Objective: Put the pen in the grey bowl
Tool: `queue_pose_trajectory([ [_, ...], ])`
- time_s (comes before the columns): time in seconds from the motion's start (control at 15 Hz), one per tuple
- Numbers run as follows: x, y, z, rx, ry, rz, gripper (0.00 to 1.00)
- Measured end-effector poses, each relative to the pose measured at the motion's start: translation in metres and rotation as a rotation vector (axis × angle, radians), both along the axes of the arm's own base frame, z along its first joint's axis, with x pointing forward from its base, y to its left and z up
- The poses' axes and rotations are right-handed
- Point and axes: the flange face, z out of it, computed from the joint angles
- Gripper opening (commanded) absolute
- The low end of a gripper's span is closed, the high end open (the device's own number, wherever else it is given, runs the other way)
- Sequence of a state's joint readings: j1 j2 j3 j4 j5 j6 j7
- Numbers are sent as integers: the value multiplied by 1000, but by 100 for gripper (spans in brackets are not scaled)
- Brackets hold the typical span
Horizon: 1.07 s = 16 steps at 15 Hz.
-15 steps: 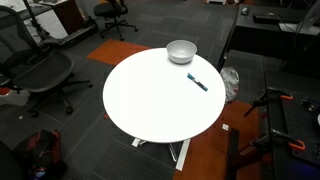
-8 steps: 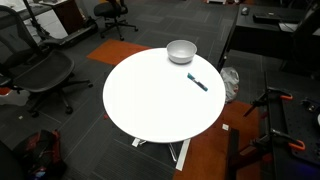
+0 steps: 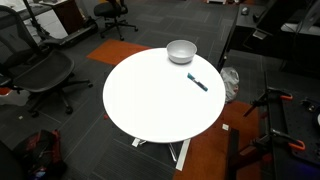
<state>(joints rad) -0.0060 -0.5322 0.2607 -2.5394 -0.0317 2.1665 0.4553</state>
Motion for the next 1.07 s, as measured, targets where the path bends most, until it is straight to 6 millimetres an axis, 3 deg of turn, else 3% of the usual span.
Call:
queue_pose_trajectory([
  [0.4,20,-49,-51,-1,1,-221,100],
  [1.07,45,-130,-150,86,10,-381,100],
])
